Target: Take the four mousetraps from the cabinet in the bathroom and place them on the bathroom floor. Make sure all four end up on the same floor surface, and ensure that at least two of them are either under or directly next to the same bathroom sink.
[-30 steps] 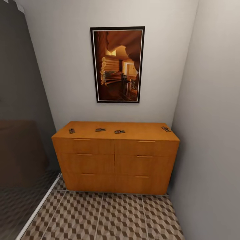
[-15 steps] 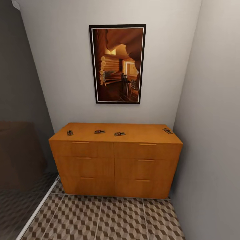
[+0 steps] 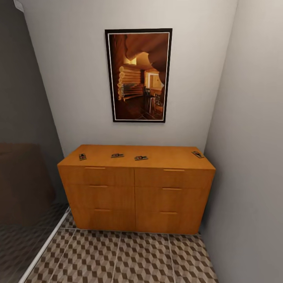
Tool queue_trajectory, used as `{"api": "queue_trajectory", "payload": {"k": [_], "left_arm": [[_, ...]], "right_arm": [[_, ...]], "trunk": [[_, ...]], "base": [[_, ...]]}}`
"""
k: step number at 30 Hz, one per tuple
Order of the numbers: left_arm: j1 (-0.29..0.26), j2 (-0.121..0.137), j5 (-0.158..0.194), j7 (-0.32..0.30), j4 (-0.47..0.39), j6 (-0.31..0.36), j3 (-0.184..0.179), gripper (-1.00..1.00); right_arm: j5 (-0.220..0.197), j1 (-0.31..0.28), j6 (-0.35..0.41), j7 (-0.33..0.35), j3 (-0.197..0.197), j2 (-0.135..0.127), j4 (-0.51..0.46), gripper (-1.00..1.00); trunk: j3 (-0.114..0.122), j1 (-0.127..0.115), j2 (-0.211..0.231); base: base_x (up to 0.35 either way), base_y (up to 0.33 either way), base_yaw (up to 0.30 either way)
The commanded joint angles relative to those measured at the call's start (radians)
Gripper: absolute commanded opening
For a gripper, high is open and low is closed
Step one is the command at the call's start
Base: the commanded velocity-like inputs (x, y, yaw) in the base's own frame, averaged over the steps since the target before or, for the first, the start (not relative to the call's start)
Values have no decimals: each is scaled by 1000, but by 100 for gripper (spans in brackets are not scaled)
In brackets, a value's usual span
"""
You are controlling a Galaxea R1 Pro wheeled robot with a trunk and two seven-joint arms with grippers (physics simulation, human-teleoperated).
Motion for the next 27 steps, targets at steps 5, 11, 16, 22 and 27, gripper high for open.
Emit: {"api": "queue_trajectory", "payload": {"k": [5,11,16,22,27], "left_arm": [[0,15,0,-1,-83,0,0,100],[0,23,0,-1,-200,14,0,100],[0,25,0,-1,-331,58,1,100],[0,25,0,-1,-512,181,1,100],[0,24,0,-1,-645,278,1,100]], "right_arm": [[2,0,1,2,-1,-6,-25,100],[2,0,17,6,-1,-10,-121,100],[1,0,73,7,-1,-13,-239,100],[1,-1,184,7,-3,-15,-388,100],[2,-1,246,4,-4,-17,-498,100]], "trunk": [[-1,0,0],[-1,0,0],[-1,0,0],[-1,0,0],[-1,0,0]], "base": [[0,0,0],[0,0,0],[0,0,0],[0,0,0],[0,0,0]]}}
